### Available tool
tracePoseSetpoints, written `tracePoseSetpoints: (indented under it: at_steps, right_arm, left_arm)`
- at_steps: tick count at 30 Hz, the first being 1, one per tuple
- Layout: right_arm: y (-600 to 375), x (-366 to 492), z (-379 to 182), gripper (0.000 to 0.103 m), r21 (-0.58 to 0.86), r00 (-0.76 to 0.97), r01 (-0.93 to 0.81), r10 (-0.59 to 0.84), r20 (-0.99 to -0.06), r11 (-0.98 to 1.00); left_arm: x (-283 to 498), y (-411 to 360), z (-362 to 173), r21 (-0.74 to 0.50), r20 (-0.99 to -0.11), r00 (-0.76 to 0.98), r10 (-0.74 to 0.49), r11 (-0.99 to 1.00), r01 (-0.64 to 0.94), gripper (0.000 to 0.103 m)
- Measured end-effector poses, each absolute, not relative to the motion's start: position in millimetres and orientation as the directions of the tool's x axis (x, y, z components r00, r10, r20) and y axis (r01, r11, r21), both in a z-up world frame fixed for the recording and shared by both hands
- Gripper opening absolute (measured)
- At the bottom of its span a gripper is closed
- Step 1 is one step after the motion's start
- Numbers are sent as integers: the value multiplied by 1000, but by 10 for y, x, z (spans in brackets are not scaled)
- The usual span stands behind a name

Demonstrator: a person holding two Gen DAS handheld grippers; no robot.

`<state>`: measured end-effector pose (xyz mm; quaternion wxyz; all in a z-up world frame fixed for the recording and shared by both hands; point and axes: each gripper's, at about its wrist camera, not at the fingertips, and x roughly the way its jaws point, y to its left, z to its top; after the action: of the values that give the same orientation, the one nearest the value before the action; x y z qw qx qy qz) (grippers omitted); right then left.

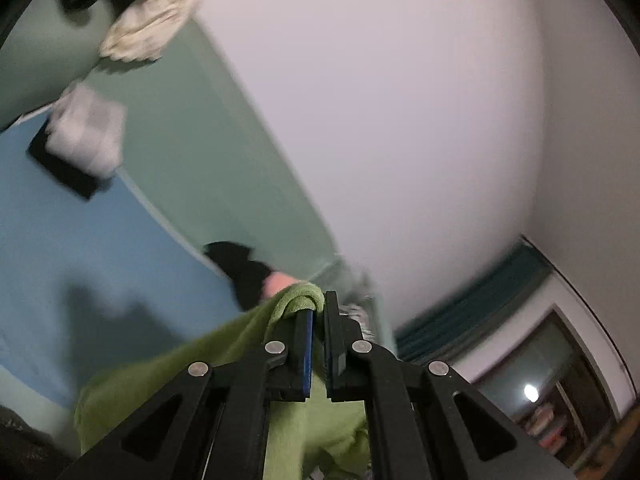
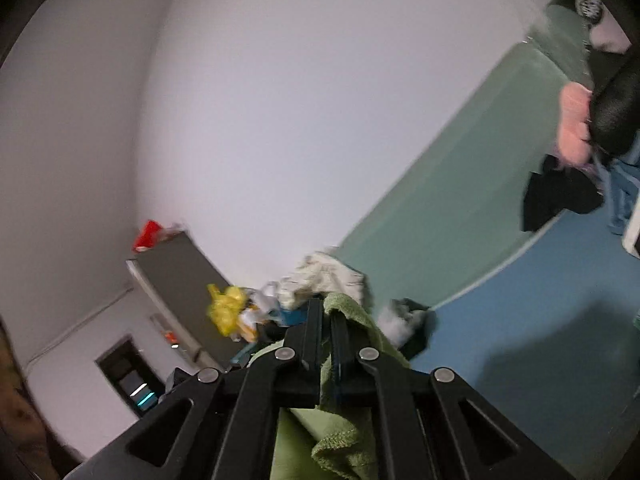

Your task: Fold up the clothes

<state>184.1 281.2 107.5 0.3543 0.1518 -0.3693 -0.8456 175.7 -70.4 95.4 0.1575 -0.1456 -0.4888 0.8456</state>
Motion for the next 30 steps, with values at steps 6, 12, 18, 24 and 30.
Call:
tracePoseSetpoints:
  at_steps: [6,12,18,24,30]
  right_arm:
    - [2373,378,506,3,651,-757,290,-584,-291,-701]
    - [1979,-655,-350,12,573,-633,196,-549,-546,-796]
    - [1980,-525,-1091,45,591,-551,143,-560,-619,-794]
    - [1950,-327,-1342,45,599,-483,166,-594,-643,-783]
    - [1880,-446,-1299,59,661,-478,127,-630,-613,-740]
  left_arm:
    - [330,-897,219,-815,-427,-854,298,-536,221,4]
    - [-362,-1121,-453,-743,-607,-755,248,-514,428,16]
    - [-60,-1246,-734,-608,-697,-698,166,-652,453,69]
    - [-38,-1007,-832,-447,-771,-626,113,-797,407,69]
    - [-130,-810,-1027,-396,-822,-551,141,-838,375,68]
